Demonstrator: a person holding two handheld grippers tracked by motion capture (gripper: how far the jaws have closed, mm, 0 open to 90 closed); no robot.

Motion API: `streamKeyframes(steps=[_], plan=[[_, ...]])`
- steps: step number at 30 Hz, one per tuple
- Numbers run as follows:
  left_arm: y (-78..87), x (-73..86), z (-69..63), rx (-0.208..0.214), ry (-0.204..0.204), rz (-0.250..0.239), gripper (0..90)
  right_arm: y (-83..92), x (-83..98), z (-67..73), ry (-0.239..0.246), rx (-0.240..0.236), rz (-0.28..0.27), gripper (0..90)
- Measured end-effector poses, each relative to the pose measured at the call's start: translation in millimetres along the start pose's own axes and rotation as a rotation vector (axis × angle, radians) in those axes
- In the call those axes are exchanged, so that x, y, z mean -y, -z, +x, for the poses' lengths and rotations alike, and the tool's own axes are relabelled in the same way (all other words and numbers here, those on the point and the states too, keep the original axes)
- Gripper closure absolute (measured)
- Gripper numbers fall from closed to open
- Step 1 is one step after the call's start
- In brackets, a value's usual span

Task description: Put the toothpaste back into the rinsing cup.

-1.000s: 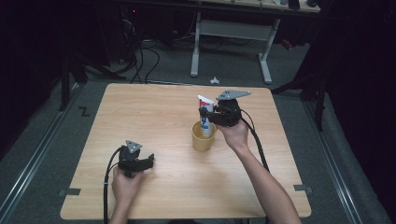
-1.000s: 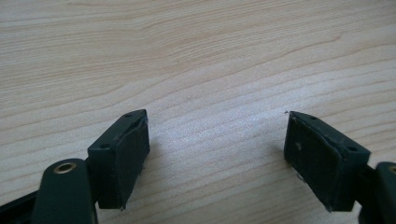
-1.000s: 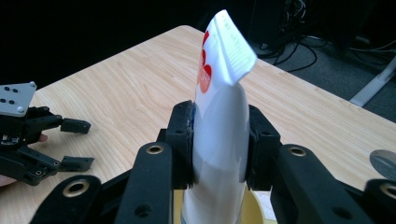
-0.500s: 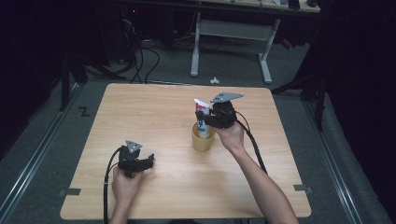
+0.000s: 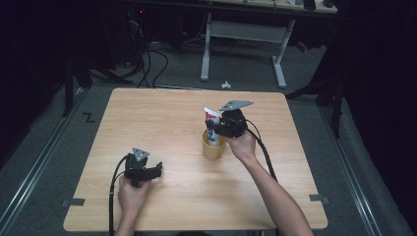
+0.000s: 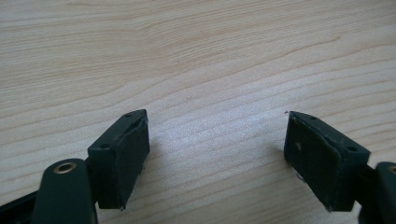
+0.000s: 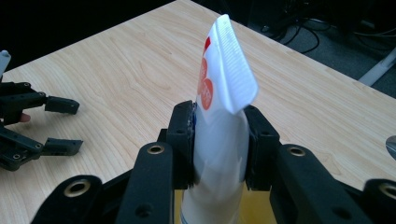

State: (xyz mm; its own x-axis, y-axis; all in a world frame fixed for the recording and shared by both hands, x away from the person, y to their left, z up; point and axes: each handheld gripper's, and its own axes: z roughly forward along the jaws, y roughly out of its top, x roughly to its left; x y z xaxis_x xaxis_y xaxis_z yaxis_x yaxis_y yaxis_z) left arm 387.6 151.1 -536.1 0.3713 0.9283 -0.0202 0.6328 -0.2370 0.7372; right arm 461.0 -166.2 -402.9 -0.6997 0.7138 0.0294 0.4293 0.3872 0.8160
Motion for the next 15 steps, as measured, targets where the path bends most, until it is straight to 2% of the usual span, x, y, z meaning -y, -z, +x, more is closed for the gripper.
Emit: streamKeyframes(steps=[15], plan=[[0.0,-0.1,-0.1,-0.001,-0.002,0.001,22.7,-2.5,6.4,0.0,0.002,0.005,0.016,69.1]])
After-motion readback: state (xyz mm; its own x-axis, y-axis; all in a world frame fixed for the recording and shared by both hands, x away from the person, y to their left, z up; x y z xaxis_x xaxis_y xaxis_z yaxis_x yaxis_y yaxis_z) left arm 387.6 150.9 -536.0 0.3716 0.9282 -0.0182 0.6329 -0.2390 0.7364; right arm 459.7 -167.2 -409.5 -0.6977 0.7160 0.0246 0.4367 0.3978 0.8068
